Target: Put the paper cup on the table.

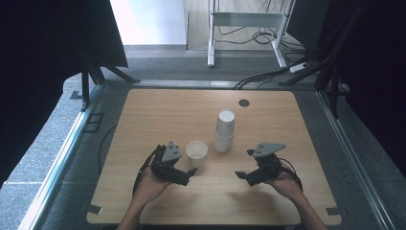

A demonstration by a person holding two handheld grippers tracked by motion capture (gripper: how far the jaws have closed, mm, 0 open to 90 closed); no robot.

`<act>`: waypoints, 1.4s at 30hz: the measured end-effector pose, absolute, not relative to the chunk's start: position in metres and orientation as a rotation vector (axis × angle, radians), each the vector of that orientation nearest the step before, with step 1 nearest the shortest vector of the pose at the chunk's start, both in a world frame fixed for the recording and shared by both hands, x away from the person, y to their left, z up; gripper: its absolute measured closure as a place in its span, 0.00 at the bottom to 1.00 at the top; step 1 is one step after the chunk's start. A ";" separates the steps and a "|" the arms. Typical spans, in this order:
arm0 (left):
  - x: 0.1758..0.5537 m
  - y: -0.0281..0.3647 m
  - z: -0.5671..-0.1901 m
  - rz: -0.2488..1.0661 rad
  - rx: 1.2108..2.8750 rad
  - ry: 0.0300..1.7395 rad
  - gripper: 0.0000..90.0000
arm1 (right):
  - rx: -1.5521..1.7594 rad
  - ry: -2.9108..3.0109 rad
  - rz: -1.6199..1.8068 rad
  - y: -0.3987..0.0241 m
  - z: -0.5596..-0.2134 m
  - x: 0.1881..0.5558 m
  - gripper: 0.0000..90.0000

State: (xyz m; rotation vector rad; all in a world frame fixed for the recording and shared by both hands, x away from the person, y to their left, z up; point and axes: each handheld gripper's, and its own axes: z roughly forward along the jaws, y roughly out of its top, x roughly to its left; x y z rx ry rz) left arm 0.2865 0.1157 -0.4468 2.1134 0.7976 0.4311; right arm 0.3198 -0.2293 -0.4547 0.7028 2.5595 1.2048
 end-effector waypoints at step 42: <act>0.271 0.120 -0.521 0.340 2.234 0.926 0.00 | 0.915 2.532 1.031 -0.267 -0.506 0.320 0.00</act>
